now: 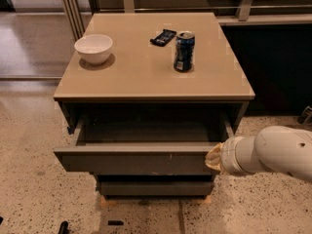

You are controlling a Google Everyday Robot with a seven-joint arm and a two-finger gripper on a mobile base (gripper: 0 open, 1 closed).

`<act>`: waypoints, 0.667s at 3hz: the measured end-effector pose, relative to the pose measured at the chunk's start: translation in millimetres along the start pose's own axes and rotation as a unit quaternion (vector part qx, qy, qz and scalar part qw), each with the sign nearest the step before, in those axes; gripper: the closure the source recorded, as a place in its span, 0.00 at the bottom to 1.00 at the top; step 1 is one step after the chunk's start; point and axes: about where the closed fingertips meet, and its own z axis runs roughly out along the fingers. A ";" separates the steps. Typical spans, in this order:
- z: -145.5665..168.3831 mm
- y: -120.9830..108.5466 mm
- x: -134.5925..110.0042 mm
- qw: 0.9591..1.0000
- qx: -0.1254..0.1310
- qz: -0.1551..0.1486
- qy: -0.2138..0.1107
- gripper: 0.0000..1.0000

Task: Close top drawer

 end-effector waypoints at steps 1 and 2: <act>21.4 -12.8 -4.4 0.999 0.041 -0.017 -0.025 1.00; 29.6 -25.0 -7.0 0.996 0.076 -0.021 -0.042 1.00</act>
Offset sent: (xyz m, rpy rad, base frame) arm 0.0525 0.0103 -0.0151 0.0696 -0.2615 -0.0114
